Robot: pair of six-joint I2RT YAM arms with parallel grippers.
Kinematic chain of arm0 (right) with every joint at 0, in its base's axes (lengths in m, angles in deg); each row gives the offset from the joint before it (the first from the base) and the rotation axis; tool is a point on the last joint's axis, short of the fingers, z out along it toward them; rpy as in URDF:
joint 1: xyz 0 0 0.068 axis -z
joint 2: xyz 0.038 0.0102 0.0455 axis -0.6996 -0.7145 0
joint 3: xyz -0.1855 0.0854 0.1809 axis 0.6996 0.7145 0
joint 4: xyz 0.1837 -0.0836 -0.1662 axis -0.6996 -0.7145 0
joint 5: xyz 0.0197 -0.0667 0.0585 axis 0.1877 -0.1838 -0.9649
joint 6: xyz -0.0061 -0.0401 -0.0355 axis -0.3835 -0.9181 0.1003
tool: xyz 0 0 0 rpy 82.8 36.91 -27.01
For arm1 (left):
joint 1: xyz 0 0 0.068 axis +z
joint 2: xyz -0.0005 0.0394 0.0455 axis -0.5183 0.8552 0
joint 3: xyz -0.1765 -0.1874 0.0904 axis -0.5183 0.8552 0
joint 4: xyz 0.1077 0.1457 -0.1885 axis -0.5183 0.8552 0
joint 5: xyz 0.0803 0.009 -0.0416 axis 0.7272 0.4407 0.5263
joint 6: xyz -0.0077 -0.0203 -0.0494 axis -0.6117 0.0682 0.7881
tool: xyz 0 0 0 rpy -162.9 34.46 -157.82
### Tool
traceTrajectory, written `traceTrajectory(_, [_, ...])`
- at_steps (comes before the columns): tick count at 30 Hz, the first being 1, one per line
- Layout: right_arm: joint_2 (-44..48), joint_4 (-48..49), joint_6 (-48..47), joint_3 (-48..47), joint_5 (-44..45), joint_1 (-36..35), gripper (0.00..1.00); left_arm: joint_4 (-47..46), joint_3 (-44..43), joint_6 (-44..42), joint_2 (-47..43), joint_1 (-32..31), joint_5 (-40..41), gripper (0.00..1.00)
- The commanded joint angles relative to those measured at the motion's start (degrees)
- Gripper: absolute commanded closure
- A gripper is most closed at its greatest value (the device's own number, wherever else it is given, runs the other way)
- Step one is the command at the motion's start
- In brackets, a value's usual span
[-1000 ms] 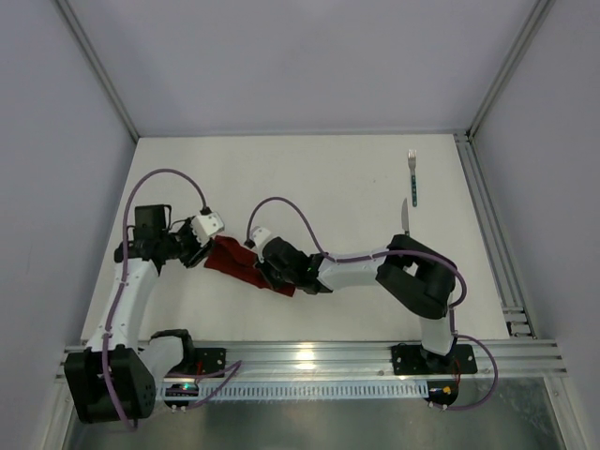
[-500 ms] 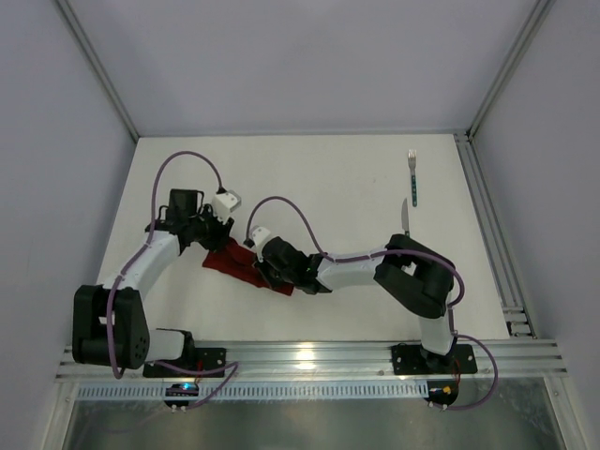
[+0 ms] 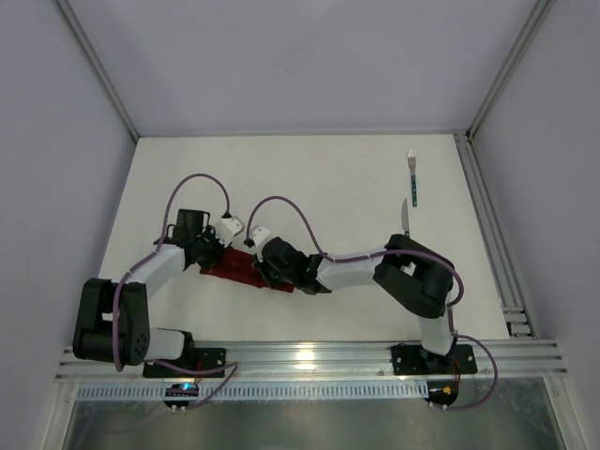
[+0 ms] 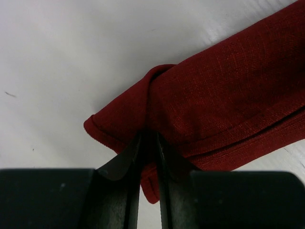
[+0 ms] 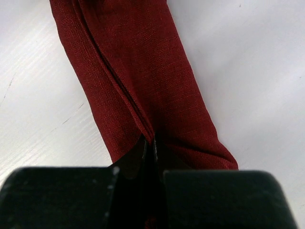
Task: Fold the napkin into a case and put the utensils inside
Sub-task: Stuff the top corner of the square-folded napkin into the folded napkin.
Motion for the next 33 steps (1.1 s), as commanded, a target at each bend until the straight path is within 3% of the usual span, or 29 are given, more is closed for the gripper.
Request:
traceTrajectory(1, [-2.69, -3.04, 1.14, 0.11, 0.85, 0.01, 0.94, -0.43, 2.34, -6.43, -0.86, -0.2, 0.69, 0.82])
traceTrajectory(7, [-0.76, -3.48, 0.53, -0.24, 1.56, -0.08, 0.78, -2.0, 2.95, -7.48, 1.78, -0.2, 2.18, 0.83])
traceTrajectory(8, [0.9, -3.65, 0.36, -0.16, 1.29, -0.08, 0.69, -2.18, 3.13, -7.49, 2.39, -0.2, 2.27, 0.84])
traceTrajectory(14, [12.49, -6.9, -2.98, 0.63, 0.94, -2.8, 0.57, -4.2, 5.06, -7.49, 1.88, -0.2, 2.8, 0.85])
traceTrajectory(18, [19.87, -7.71, -3.43, 3.88, -5.98, -3.42, 0.57, -4.38, 5.5, -7.49, 0.91, -0.2, 2.36, 0.85])
traceTrajectory(23, [25.96, -8.75, -3.34, 7.49, -5.3, -1.93, 0.57, -4.29, 6.91, -8.19, -1.02, -0.2, 1.31, 0.85])
traceTrajectory(29, [20.7, -10.16, -1.05, 4.77, -4.16, 7.37, 0.57, -3.85, 7.17, -8.28, -2.35, -0.2, 1.04, 0.85])
traceTrajectory(33, [15.34, -12.18, -1.57, 2.66, -3.2, 9.15, 0.57, -4.02, 7.44, -8.45, -2.35, -0.2, 1.57, 0.85])
